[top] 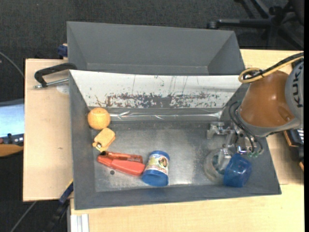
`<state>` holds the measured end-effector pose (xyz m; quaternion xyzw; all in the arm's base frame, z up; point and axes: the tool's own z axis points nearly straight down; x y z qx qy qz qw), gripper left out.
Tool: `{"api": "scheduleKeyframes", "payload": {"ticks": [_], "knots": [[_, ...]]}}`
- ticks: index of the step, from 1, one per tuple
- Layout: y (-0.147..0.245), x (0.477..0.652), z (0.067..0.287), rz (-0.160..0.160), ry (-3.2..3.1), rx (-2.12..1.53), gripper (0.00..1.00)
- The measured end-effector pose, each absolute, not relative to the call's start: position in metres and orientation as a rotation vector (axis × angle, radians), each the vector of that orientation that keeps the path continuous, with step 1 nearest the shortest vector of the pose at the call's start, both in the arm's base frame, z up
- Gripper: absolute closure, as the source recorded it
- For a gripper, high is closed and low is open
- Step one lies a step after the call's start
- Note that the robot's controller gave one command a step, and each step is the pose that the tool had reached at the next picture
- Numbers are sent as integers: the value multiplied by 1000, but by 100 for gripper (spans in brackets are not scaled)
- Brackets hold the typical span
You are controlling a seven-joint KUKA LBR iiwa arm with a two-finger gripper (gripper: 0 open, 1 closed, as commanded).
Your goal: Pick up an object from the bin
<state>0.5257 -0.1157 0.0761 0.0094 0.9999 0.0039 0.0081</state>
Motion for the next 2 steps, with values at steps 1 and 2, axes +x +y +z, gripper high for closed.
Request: {"api": "scheduleKeyframes", "payload": {"ticks": [1, 2], "knots": [[-121, 523, 73, 12, 3121, 229, 0], [-136, 521, 71, 13, 3123, 30, 100]]}}
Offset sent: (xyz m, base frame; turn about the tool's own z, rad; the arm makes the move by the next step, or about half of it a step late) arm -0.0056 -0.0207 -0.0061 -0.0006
